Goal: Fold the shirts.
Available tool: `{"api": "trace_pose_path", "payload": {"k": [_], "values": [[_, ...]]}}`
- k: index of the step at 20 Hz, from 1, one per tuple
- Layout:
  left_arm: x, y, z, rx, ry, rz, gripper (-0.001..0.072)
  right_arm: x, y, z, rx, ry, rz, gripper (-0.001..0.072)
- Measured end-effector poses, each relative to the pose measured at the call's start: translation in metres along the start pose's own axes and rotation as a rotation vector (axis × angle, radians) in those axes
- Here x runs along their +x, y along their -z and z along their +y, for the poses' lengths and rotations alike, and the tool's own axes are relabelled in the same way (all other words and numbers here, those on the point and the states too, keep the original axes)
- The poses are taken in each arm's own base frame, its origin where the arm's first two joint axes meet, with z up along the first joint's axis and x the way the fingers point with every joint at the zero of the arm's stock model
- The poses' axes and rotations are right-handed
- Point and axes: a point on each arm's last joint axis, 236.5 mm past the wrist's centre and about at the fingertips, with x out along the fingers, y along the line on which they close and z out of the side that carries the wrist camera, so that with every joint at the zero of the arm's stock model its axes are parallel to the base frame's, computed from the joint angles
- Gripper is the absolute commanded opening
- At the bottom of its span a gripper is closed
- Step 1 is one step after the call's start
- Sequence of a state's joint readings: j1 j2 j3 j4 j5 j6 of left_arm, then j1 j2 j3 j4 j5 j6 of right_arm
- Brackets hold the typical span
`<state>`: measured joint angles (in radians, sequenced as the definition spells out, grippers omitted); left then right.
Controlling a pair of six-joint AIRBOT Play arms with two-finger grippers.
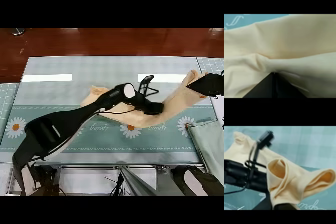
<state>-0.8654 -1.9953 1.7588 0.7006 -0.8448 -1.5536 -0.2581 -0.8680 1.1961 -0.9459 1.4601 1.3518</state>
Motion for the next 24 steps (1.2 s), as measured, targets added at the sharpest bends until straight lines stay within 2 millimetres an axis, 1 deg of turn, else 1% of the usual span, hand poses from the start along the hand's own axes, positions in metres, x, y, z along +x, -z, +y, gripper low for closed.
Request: {"api": "trace_pose_path", "payload": {"k": [1,2,3,5,7,8,9,10,11,13,14,15,16,17,18,19,21,22,24], "values": [[-0.003,-0.006,-0.001,-0.009,0.003,-0.012,0.0018,-0.001,0.0,0.0,0.001,0.001,-0.003,0.0022],[-0.012,-0.017,-0.001,-0.022,0.009,-0.03,0.0018,-0.001,-0.001,0.0,0.001,0.002,-0.008,0.0022],[-0.026,-0.029,0.003,-0.035,0.012,-0.047,0.0018,-0.001,-0.001,0.001,0.0,0.001,-0.011,0.0022],[-0.072,-0.066,0.022,-0.07,-0.002,-0.123,0.0018,-0.002,-0.003,0.002,0.0,-0.002,-0.021,0.0022],[-0.134,-0.093,0.051,-0.107,-0.039,-0.173,0.0018,-0.001,-0.008,0.009,-0.007,-0.029,-0.039,0.0022],[-0.171,-0.104,0.066,-0.123,-0.063,-0.205,0.0018,0.0,-0.011,0.017,-0.02,-0.052,-0.052,0.0022],[-0.208,-0.111,0.08,-0.131,-0.098,-0.239,0.0019,0.003,-0.014,0.027,-0.035,-0.078,-0.062,0.0022],[-0.248,-0.113,0.098,-0.139,-0.155,-0.27,0.0019,0.008,-0.017,0.038,-0.052,-0.11,-0.069,0.0023],[-0.285,-0.11,0.109,-0.139,-0.207,-0.301,0.0019,0.016,-0.019,0.049,-0.068,-0.137,-0.067,0.0022],[-0.361,-0.092,0.129,-0.146,-0.334,-0.378,0.0019,0.038,-0.023,0.073,-0.085,-0.199,-0.052,0.0022],[-0.39,-0.078,0.136,-0.157,-0.391,-0.411,0.0019,0.053,-0.025,0.082,-0.089,-0.222,-0.04,0.0023],[-0.42,-0.063,0.14,-0.16,-0.445,-0.465,0.0019,0.071,-0.026,0.094,-0.093,-0.247,-0.021,0.0022],[-0.438,-0.046,0.136,-0.165,-0.468,-0.501,0.0019,0.09,-0.026,0.105,-0.099,-0.268,0.002,0.0023],[-0.449,-0.025,0.133,-0.167,-0.492,-0.527,0.0019,0.112,-0.024,0.116,-0.103,-0.286,0.033,0.0023],[-0.456,-0.005,0.126,-0.163,-0.502,-0.566,0.0019,0.137,-0.023,0.126,-0.107,-0.3,0.06,0.0022],[-0.459,0.014,0.12,-0.159,-0.506,-0.604,0.0019,0.159,-0.018,0.137,-0.111,-0.313,0.095,0.0022],[-0.448,0.053,0.113,-0.167,-0.491,-0.648,0.002,0.204,-0.009,0.157,-0.116,-0.339,0.158,0.0023],[-0.441,0.069,0.113,-0.177,-0.479,-0.664,0.0019,0.226,-0.004,0.166,-0.117,-0.349,0.188,0.0023],[-0.425,0.101,0.119,-0.206,-0.465,-0.677,0.0019,0.262,0.002,0.181,-0.118,-0.364,0.231,0.0023]]}}
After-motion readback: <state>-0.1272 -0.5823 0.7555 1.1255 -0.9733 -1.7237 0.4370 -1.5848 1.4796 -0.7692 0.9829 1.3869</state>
